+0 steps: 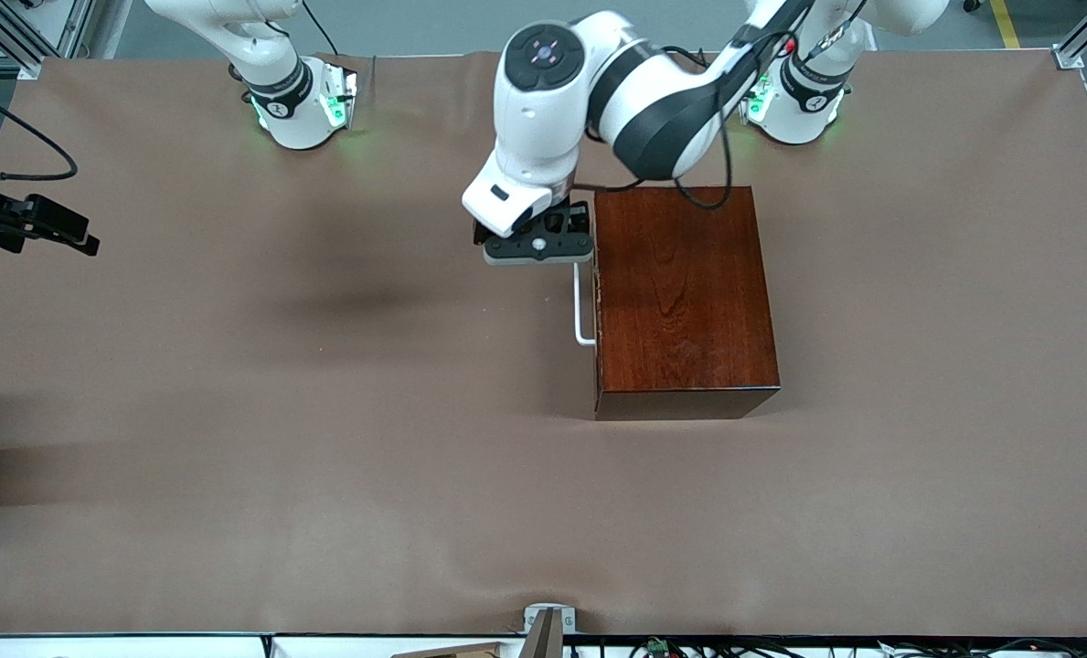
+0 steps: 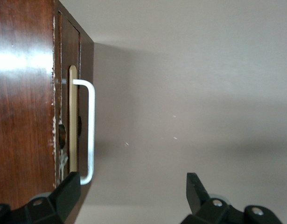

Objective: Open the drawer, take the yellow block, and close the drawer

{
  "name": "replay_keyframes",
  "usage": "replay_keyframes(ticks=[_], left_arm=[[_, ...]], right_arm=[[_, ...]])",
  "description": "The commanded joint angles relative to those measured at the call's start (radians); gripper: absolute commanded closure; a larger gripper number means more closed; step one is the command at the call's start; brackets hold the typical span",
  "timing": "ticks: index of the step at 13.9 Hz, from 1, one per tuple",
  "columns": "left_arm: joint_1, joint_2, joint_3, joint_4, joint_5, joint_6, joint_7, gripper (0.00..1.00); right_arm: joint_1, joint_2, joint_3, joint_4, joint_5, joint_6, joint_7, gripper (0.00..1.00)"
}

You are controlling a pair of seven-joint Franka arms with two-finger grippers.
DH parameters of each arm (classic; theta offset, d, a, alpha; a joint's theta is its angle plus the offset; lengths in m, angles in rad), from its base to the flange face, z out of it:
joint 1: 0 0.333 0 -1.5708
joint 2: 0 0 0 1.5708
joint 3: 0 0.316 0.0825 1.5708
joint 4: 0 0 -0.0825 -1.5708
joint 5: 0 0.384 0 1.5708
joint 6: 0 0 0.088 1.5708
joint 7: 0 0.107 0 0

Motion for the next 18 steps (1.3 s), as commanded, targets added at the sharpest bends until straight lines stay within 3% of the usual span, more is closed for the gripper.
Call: replay_keyframes(ticks=[1,5,18], left_arm=[[-0.025,0.051,0.013,0.031,0.062,-0.014,-0.053,0.00],[-0.041,0.128,0.011,0.033,0.140,-0.014,-0.137,0.00],[-0.032,0.204,0.011,0.022,0.199,-0.002,-0.133,0.00]], right_arm=[[-0.008,0.005,0.005,0.016,0.012,-0.006,0.000,0.00],[-0.016,0.005,0.005,0.016,0.013,0.000,0.000,0.00],[-0.008,0.042,0.008,0.030,0.009,0.028,0.000,0.00]])
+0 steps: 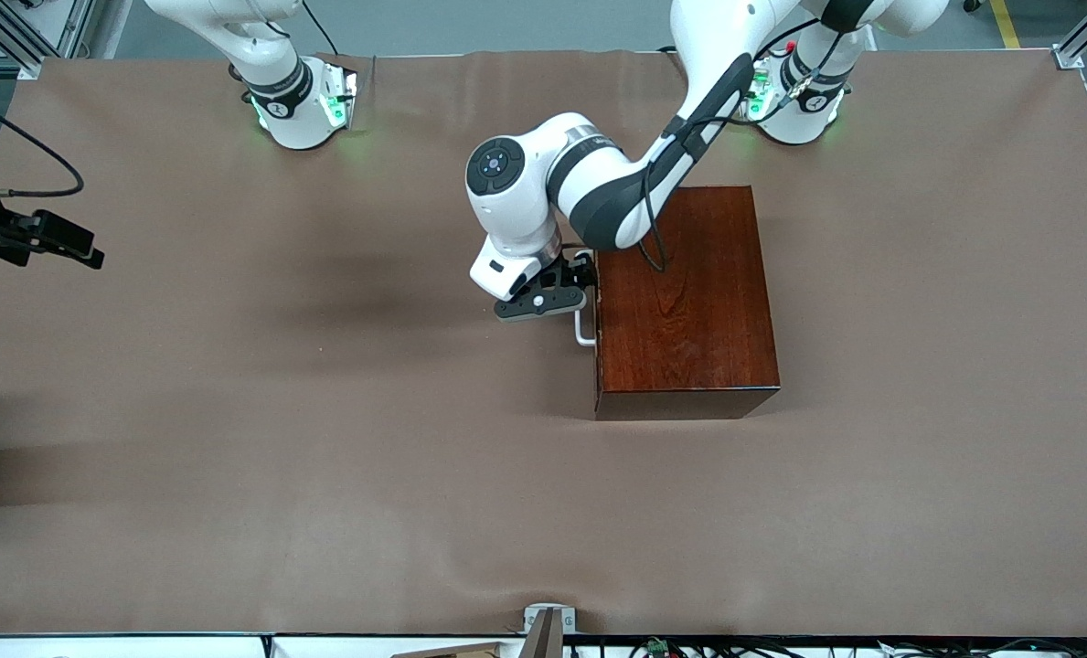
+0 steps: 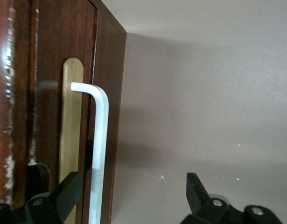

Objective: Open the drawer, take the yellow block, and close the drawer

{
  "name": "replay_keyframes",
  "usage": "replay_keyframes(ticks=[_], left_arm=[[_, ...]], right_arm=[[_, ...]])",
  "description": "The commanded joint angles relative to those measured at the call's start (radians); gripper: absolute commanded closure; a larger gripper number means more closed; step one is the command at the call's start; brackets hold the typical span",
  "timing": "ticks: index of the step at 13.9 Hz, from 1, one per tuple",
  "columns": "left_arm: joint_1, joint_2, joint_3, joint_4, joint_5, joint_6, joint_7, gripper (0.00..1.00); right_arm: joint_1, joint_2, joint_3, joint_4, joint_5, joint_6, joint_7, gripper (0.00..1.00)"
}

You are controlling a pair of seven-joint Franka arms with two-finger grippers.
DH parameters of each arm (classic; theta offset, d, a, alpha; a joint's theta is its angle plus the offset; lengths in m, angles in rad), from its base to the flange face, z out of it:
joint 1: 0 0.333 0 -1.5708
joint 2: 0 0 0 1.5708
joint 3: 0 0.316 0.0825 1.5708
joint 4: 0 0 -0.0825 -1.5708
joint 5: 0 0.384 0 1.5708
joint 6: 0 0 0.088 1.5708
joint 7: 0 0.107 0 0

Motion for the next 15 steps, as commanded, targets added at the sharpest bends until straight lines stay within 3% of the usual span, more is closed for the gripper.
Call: replay_keyframes(ticks=[1,11,15], left_arm=[[-0.008,0.024,0.002,0.018,0.026,0.000,-0.003,0.00],[-0.010,0.058,0.002,0.023,0.034,0.046,-0.009,0.00],[-0.016,0.063,-0.001,0.023,0.023,0.140,-0.020,0.00]], right_arm=[[-0.008,0.012,0.006,0.028,0.009,-0.009,0.000,0.00],[-0.008,0.013,0.006,0.028,0.012,-0.009,0.001,0.00],[-0.008,0.013,0.006,0.028,0.012,-0.009,0.001,0.00]])
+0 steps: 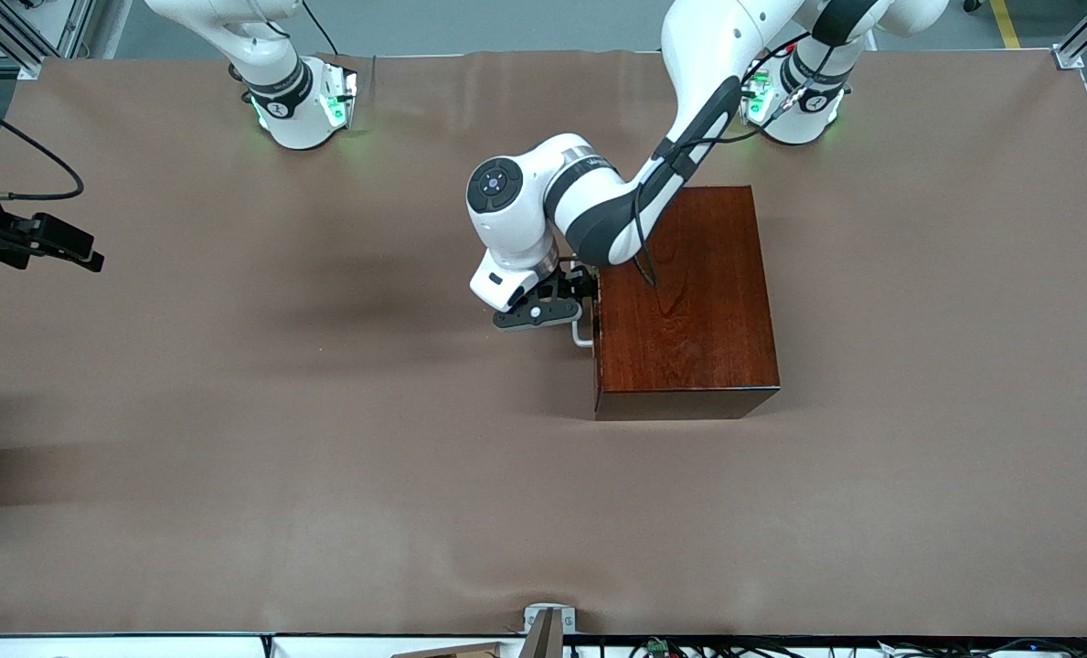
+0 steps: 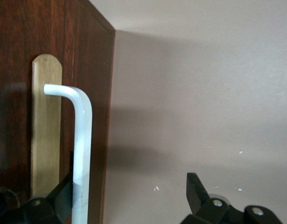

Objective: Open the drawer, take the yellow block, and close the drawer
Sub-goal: 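Pull the drawer out of the box with the left gripper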

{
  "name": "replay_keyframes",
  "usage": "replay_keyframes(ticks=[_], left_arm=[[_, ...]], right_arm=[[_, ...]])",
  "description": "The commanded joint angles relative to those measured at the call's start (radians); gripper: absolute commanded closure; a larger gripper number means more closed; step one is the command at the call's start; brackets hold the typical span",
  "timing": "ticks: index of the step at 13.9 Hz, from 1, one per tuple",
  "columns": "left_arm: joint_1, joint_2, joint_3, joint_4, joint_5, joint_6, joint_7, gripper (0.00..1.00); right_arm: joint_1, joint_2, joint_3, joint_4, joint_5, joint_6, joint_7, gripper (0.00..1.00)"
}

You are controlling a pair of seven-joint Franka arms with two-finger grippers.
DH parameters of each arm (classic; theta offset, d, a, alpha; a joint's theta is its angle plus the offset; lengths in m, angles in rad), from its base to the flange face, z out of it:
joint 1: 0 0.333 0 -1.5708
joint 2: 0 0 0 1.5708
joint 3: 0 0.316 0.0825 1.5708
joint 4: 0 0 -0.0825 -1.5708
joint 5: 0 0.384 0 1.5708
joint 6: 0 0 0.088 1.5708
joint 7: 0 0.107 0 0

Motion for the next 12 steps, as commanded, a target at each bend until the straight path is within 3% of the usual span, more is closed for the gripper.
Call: replay_keyframes(ticks=[1,12], left_arm=[[-0.015,0.020,0.000,0.024,-0.002,0.086,-0.020,0.00],[-0.041,0.039,-0.008,0.025,-0.088,0.217,-0.023,0.00]], right_arm=[[-0.008,0.013,0.006,0.026,0.010,-0.010,0.001,0.00],[-0.006,0.017,0.006,0.026,0.012,-0.009,0.001,0.00]])
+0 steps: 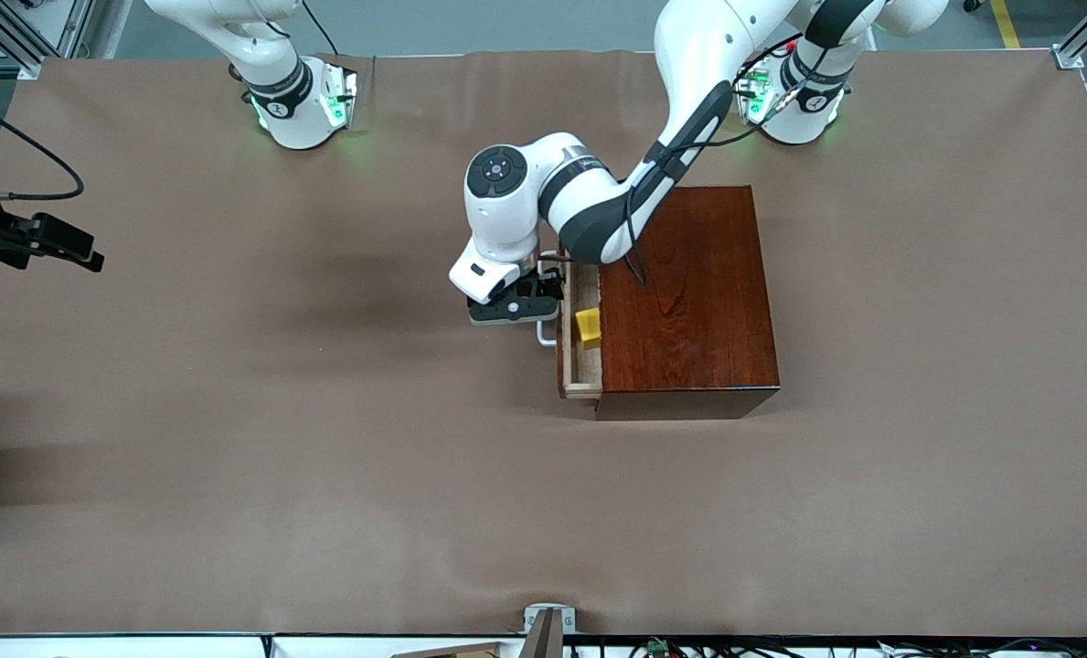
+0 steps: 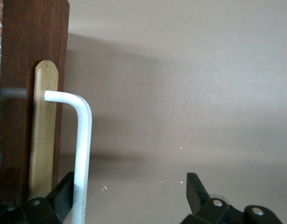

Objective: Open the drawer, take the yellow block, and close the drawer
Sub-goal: 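Pull the drawer out of the box with the left gripper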

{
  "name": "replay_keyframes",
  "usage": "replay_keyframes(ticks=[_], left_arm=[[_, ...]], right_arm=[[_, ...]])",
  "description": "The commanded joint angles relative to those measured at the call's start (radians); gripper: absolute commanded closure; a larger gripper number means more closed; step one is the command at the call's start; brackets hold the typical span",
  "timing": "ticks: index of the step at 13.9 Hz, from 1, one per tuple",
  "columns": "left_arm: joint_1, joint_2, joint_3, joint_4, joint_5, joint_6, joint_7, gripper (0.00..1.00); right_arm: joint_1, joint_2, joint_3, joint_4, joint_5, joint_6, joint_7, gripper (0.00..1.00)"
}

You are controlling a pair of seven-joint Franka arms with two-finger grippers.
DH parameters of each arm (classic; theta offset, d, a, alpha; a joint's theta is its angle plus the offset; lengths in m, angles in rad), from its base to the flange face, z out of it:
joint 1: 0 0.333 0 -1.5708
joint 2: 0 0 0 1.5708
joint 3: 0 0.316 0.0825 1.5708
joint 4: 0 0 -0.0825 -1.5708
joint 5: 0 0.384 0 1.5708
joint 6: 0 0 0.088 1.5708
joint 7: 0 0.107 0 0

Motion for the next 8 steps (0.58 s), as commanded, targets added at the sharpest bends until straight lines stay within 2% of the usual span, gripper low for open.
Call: replay_keyframes(ticks=[1,8], left_arm=[[-0.028,0.025,-0.004,0.029,-0.031,0.059,-0.020,0.00],[-0.037,0.038,-0.006,0.032,-0.057,0.142,-0.049,0.00]], right_arm=[[-0.006,0.018,0.006,0.025,0.012,-0.010,0.001,0.00],[-0.006,0.020,0.008,0.024,0.013,-0.009,0.001,0.00]])
